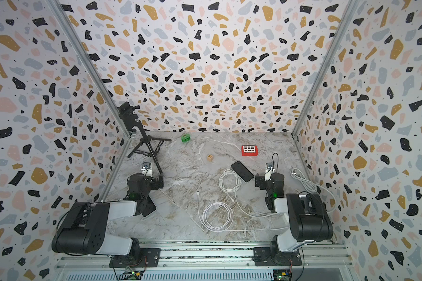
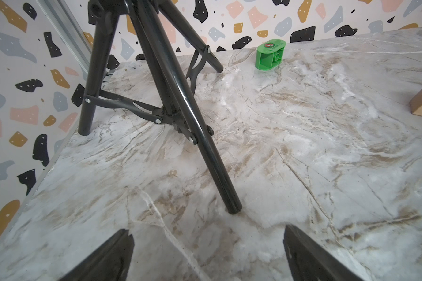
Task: Plug the charging cable into the phone
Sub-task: Pick up the charging cable from the center of the board.
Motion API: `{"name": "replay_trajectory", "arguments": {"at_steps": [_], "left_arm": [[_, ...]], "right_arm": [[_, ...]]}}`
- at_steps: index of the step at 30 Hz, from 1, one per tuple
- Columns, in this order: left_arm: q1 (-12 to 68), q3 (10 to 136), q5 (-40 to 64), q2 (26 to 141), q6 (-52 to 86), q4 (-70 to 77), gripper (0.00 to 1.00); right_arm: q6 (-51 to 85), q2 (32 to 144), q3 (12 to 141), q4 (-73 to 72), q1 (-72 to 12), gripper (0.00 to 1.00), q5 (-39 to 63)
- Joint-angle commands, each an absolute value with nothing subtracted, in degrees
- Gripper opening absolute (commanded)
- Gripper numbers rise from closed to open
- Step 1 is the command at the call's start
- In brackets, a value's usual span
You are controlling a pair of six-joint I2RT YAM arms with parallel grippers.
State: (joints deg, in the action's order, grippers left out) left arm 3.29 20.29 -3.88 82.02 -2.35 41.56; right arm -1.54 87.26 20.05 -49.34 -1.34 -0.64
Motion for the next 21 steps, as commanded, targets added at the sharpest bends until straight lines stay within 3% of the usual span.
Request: {"name": "replay_trajectory", "arguments": {"at_steps": [1,9,14,17,21], "left_arm": [[3.7,26.4,-2.9,78.4,-3.1,32.5,1.00],[3.7,45.4,10.0,75.5,-5.1,2.2,1.00],[3.8,59.1,22.5,74.3,-7.9,-19.4,1.00],[3.7,64.9,19.1,73.2,-5.6,-27.6,1.00],[3.6,70.4,16.6,73.2,-5.1,-34.8,1.00]], "right_arm": [[-1.6,82.6,22.3,-44.0,-1.1,1.00,-0.8],[-0.1,67.0,33.5,-16.3,-1.1,1.00,-1.0],[9.7,60.3,43.6,-1.4,-1.1,1.00,-6.9],[24.5,56.9,48.1,12.3,-1.1,1.00,-13.3],[25.9,53.2,47.5,12.3,-1.1,1.00,-4.0]]}}
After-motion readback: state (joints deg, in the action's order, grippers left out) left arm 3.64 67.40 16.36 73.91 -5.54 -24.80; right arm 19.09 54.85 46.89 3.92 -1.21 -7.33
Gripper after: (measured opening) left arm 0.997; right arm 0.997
